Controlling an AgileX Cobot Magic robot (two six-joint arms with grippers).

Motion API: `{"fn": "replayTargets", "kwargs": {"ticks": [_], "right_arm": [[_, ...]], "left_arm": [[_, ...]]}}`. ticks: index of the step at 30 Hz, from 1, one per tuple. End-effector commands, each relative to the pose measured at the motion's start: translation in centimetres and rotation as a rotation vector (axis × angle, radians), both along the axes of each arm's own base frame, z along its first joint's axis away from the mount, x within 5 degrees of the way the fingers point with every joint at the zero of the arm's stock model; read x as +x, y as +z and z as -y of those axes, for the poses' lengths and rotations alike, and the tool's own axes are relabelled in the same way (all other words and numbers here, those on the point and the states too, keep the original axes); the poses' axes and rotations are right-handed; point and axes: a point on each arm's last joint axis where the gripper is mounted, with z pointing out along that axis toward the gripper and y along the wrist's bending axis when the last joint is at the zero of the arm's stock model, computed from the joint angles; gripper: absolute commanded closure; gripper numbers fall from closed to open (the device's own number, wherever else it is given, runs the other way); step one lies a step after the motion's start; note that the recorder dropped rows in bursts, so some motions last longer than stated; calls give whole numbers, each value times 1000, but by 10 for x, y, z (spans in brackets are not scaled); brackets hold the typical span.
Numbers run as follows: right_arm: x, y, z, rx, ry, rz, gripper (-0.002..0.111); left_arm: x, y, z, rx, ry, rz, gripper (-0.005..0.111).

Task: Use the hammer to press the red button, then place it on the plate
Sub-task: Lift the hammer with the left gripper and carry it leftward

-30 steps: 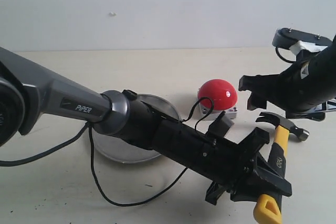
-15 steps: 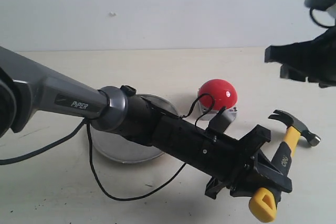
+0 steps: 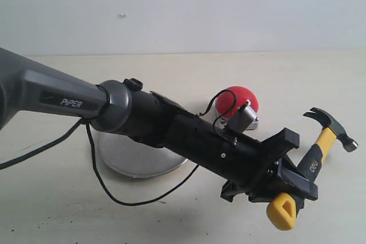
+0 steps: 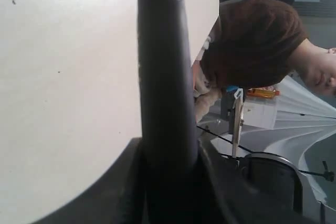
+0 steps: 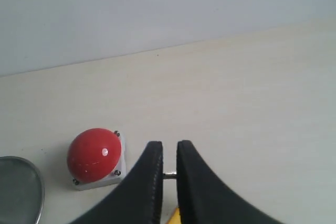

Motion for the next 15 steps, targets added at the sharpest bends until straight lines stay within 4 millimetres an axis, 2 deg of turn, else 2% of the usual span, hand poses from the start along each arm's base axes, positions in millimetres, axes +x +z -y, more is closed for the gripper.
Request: {"fn": "replayTargets", "kwargs": {"ticks": [1, 7, 15], "right_arm": [[-19, 15, 10, -6, -29, 75, 98], [-45, 25, 24, -50, -75, 115, 98], [-78, 14, 39, -56, -108, 170, 98]], "left_arm": [[4, 35, -6, -67, -27, 104, 107], [12, 60, -22, 1, -33, 225, 107], [33, 96, -61, 164, 10, 421, 107]]}}
